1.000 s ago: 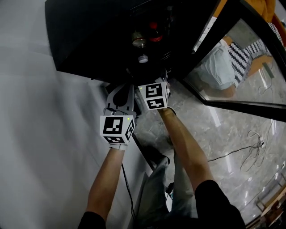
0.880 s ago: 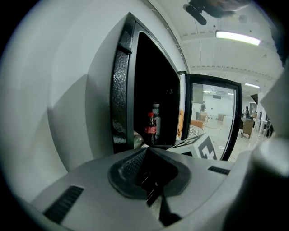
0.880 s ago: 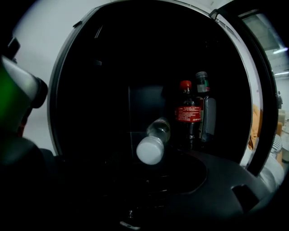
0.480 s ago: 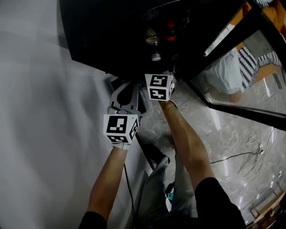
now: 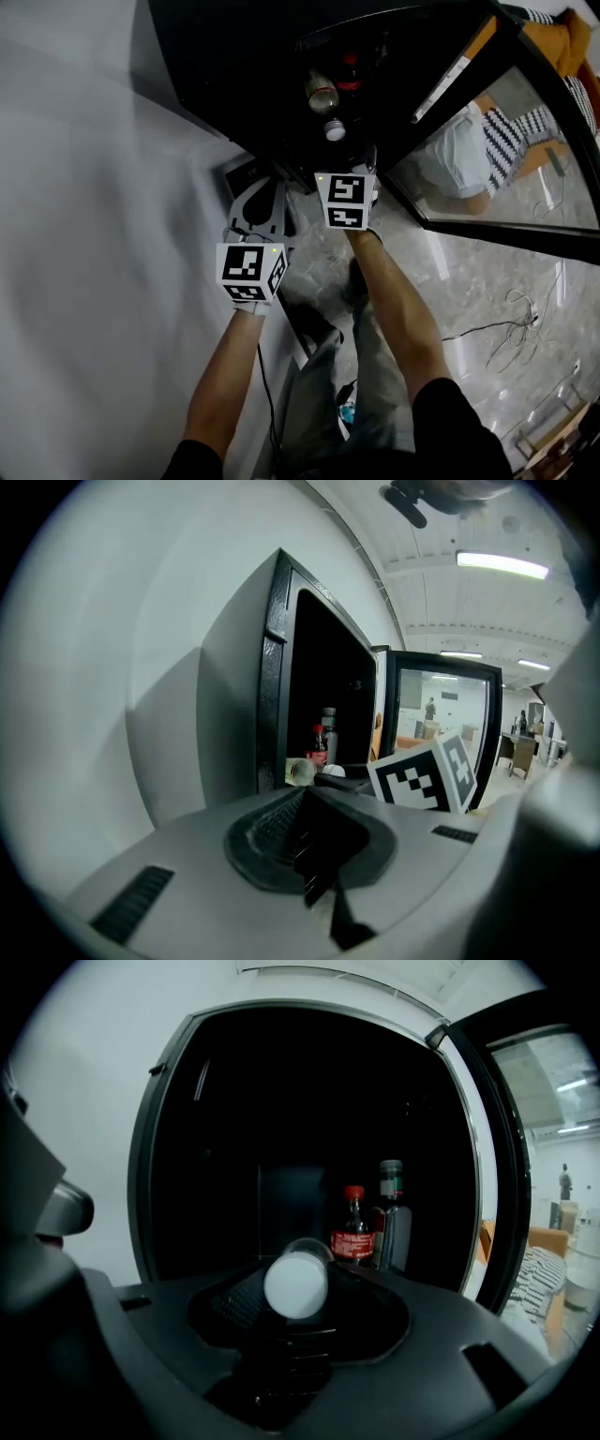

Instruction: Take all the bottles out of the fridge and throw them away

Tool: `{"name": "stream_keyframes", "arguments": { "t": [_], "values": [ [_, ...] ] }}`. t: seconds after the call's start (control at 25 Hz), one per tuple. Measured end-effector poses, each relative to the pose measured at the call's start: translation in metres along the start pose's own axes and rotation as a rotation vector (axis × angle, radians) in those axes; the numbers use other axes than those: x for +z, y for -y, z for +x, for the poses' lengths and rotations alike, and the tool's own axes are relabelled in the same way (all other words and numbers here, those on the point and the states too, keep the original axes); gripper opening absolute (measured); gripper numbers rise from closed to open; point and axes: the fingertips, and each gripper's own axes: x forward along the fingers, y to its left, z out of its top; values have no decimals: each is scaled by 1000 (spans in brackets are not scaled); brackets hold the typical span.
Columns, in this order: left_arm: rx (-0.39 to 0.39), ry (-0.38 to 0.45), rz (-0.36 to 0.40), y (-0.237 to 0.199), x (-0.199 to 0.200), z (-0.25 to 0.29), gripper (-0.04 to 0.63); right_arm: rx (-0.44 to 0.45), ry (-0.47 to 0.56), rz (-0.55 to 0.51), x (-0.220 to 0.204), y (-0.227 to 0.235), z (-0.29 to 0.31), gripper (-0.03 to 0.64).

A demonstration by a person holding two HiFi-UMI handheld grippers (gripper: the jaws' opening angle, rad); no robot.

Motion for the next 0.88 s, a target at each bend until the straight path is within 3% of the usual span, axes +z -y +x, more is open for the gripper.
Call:
{"name": "stream_keyframes", "arguments": {
  "t": [0.36,0.88],
  "values": [
    [-8,63,-8,17,51,-21,8,56,13,-35,52,4,-57,199],
    [-11,54,8,54,127,-63,8,79,-61,4,130,36,-152,199]
  ]
}}
